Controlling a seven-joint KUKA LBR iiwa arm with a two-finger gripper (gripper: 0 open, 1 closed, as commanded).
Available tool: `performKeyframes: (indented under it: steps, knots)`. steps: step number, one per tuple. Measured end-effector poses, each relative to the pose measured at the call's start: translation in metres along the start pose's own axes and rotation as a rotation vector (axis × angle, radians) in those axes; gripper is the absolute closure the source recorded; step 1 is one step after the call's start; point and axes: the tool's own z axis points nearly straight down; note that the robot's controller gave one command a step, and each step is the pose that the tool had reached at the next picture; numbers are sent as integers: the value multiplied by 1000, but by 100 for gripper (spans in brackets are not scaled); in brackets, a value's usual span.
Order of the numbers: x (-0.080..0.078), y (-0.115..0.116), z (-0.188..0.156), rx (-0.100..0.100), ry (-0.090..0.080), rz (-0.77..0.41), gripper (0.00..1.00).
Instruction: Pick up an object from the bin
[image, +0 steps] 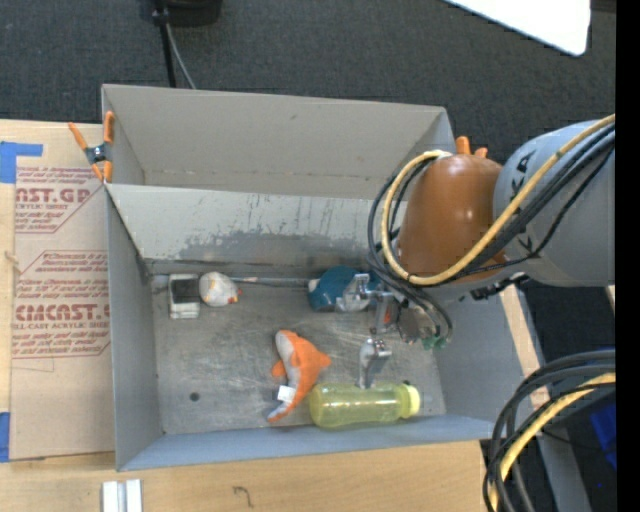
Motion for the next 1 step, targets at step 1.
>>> performKeyframes:
  steps: [1]
  knots:
    - [-10, 38, 12, 1, 8, -72, 0]
